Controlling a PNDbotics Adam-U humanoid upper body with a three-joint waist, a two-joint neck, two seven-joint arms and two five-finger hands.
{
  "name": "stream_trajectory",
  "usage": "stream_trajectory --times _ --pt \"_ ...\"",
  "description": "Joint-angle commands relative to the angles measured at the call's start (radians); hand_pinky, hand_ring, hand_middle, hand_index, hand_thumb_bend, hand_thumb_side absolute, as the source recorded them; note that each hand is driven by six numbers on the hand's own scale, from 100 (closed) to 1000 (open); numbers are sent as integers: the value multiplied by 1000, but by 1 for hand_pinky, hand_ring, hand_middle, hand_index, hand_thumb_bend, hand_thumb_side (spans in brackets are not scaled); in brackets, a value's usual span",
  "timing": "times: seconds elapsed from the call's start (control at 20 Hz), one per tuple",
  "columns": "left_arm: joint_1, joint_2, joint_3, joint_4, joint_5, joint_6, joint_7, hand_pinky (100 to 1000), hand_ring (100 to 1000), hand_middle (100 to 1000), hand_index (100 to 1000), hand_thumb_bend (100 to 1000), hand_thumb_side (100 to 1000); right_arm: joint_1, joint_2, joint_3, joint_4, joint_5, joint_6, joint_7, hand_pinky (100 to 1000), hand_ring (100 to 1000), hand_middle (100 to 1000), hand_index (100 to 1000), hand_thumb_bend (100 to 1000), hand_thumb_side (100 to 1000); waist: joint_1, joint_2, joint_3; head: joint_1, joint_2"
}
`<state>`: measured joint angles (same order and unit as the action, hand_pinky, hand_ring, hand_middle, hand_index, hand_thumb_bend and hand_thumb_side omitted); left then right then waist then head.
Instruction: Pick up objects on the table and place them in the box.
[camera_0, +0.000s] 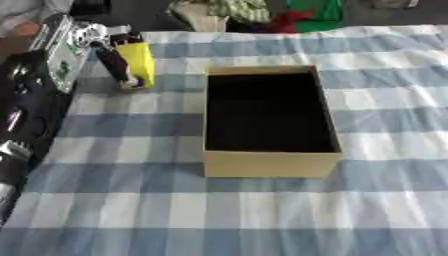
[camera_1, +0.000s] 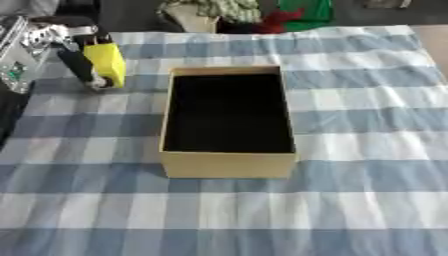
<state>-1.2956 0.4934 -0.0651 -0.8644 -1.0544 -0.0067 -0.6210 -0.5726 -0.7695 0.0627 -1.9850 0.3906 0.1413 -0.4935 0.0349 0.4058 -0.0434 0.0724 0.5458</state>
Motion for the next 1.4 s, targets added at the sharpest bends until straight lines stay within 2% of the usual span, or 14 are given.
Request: stream_trajectory --times 0.05,0.25,0.5,0.55,0.6,0.8,0.95,1.2,1.4 --pt "-29 34 -10 -54 -22 6 46 735 604 523 605 328 100 -5 -20 -7 -15 -8 1 2 818 801 790 811 100 748 -5 -41 4 -10 19" --pt "-27 27 -42 -102 -23 -1 58 732 605 526 606 305 100 -3 -18 -7 -15 -10 -1 4 818 801 790 812 100 747 -5 -62 11 -19 34" --pt "-15 10 -88 -191 44 13 61 724 600 522 609 285 100 5 -15 -9 -15 -12 0 5 818 801 790 812 100 746 -6 -81 21 -30 49" --pt "-14 9 -94 -201 53 18 60 721 599 519 615 234 100 5 -15 -9 -15 -12 0 5 818 801 791 812 100 742 -6 -83 21 -32 51" --pt "-11 -10 -121 -243 85 22 67 721 599 519 619 227 100 1 -13 -10 -15 -13 -1 5 818 801 791 812 100 741 -5 -94 22 -37 60" --pt "8 -33 -226 -396 210 115 60 720 600 520 626 213 100 -12 -10 -10 -15 -15 -1 4 819 802 792 811 100 739 -1 -115 21 -46 78" --pt "14 -56 -277 -469 297 174 44 722 604 524 635 206 100 -24 -6 -9 -15 -19 -1 -1 819 803 792 811 100 737 3 -127 18 -47 89" --pt "21 -112 -315 -489 375 246 49 724 610 530 650 197 100 -40 -1 -8 -15 -23 2 -8 819 803 792 811 100 732 6 -140 14 -42 102" --pt "29 -159 -330 -472 407 280 67 726 618 540 664 198 100 -49 3 -6 -15 -25 6 -5 818 802 791 811 100 733 10 -144 12 -55 118"
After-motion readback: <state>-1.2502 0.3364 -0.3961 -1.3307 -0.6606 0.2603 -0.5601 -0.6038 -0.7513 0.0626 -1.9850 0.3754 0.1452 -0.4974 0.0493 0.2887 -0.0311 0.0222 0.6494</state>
